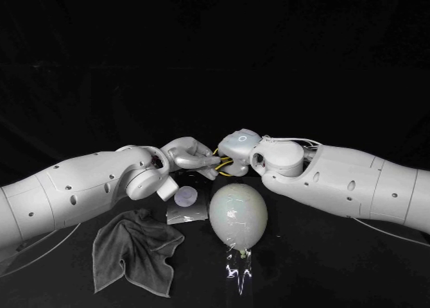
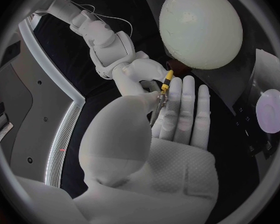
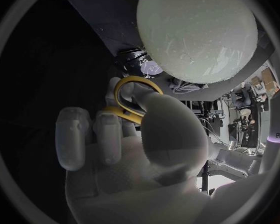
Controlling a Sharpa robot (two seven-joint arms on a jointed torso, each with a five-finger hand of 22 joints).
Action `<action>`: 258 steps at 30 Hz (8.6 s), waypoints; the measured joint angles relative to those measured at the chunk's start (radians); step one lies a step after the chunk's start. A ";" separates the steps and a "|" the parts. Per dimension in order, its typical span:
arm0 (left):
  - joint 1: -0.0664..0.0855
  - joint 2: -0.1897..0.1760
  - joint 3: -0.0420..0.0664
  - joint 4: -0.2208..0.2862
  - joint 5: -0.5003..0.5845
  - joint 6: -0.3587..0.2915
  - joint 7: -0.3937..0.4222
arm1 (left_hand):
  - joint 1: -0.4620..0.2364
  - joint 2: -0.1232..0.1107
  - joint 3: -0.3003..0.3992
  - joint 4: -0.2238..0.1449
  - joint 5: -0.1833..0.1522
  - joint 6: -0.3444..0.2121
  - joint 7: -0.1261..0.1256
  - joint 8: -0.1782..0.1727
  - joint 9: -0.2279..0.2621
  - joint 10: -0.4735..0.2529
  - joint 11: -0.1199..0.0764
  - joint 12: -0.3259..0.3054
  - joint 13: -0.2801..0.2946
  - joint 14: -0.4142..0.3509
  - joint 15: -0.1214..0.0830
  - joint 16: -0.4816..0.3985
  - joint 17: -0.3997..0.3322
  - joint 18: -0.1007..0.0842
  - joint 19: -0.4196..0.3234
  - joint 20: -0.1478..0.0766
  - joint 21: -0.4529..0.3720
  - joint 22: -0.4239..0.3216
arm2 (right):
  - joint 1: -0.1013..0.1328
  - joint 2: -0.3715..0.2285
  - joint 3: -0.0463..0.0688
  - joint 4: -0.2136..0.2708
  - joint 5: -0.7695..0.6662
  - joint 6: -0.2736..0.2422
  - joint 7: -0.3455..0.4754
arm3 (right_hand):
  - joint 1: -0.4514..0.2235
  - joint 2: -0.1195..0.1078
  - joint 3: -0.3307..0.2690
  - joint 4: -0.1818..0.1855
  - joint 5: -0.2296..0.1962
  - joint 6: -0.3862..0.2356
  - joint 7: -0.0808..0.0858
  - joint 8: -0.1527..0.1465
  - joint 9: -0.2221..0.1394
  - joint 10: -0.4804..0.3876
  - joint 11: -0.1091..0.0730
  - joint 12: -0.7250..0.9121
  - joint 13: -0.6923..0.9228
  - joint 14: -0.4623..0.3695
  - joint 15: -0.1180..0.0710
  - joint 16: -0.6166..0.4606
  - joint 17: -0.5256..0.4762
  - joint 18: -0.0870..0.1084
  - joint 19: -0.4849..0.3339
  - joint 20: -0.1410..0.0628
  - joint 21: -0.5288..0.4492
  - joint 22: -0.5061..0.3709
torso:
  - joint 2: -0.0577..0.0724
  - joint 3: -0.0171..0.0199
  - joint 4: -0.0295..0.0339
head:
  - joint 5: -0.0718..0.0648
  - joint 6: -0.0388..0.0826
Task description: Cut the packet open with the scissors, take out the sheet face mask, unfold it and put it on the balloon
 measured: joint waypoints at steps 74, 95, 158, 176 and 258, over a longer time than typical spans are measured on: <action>-0.205 -0.148 -0.026 0.009 -0.346 -0.380 0.305 | 0.155 -0.239 -0.796 0.166 0.010 -0.338 -0.021 -0.357 -0.279 -0.802 0.060 -0.027 -0.030 -0.804 0.106 -0.222 -0.222 -0.101 -0.690 0.031 -0.170 -0.061 | -0.160 -0.636 -0.010 0.544 1.807 -0.334 0.408 | 0.051 -0.005 0.074 0.135 -0.002 -0.101 0.024 -0.231 0.083 -0.004 -0.006 0.030 -0.038 0.001 0.020 -0.077 -0.003 0.024 -0.093 -0.003 -0.189 0.000 | -0.003 0.0020 -0.0005 | 0.066 -0.108; -0.259 -0.057 -0.029 -0.094 -0.662 -0.443 0.158 | 0.121 -0.263 -0.821 0.164 0.010 -0.468 -0.036 -0.384 -0.328 -1.030 0.043 -0.042 -0.042 -0.970 0.059 -0.233 -0.271 -0.101 -0.751 0.021 -0.171 -0.063 | -0.199 -0.698 -0.011 0.661 1.870 -0.258 0.419 | 0.060 -0.008 0.067 0.145 -0.002 -0.087 0.024 -0.275 0.062 -0.004 -0.006 0.030 -0.101 0.000 0.026 -0.105 -0.054 0.024 -0.120 -0.001 -0.233 0.001 | 0.000 -0.0006 -0.0092 | 0.071 -0.114; -0.249 0.031 -0.011 -0.227 -0.711 -0.214 0.061 | 0.230 -0.085 -0.518 0.152 0.004 -0.285 -0.018 -0.318 -0.255 -0.814 0.111 -0.004 -0.024 -0.763 0.114 -0.164 -0.208 -0.013 -0.657 0.021 -0.146 -0.045 | -0.225 -0.736 -0.016 0.692 1.819 -0.240 0.412 | 0.070 -0.011 0.055 0.140 -0.002 -0.071 0.023 -0.282 0.056 -0.004 -0.006 0.030 -0.080 0.004 0.030 -0.103 -0.033 0.031 -0.120 -0.001 -0.233 0.001 | -0.002 -0.0014 -0.0086 | 0.070 -0.149; -0.250 -0.008 -0.012 -0.163 -0.672 -0.186 0.059 | 0.237 -0.128 -0.536 0.153 0.004 -0.280 -0.013 -0.308 -0.251 -0.812 0.113 -0.019 -0.026 -0.775 0.118 -0.175 -0.211 -0.015 -0.657 0.022 -0.148 -0.050 | -0.225 -0.737 -0.016 0.687 1.807 -0.240 0.411 | 0.070 -0.011 0.052 0.137 -0.002 -0.064 0.023 -0.282 0.056 -0.004 -0.006 0.030 -0.078 0.005 0.030 -0.101 -0.032 0.031 -0.120 -0.001 -0.233 0.000 | -0.003 -0.0010 -0.0078 | 0.073 -0.154; -0.233 -0.038 -0.001 -0.145 -0.407 -0.080 0.057 | 0.274 0.088 -0.614 0.145 0.004 -0.090 0.009 -0.215 -0.196 -0.582 0.112 0.016 -0.007 -0.650 0.116 -0.154 -0.206 -0.022 -0.632 -0.014 -0.128 -0.042 | -0.228 -0.732 -0.017 0.663 1.773 -0.242 0.409 | 0.078 -0.011 0.041 0.129 -0.002 -0.060 0.019 -0.291 0.056 -0.004 -0.006 0.034 -0.078 0.002 0.028 -0.097 -0.030 0.032 -0.120 -0.001 -0.243 0.000 | -0.002 -0.0009 -0.0095 | 0.078 -0.161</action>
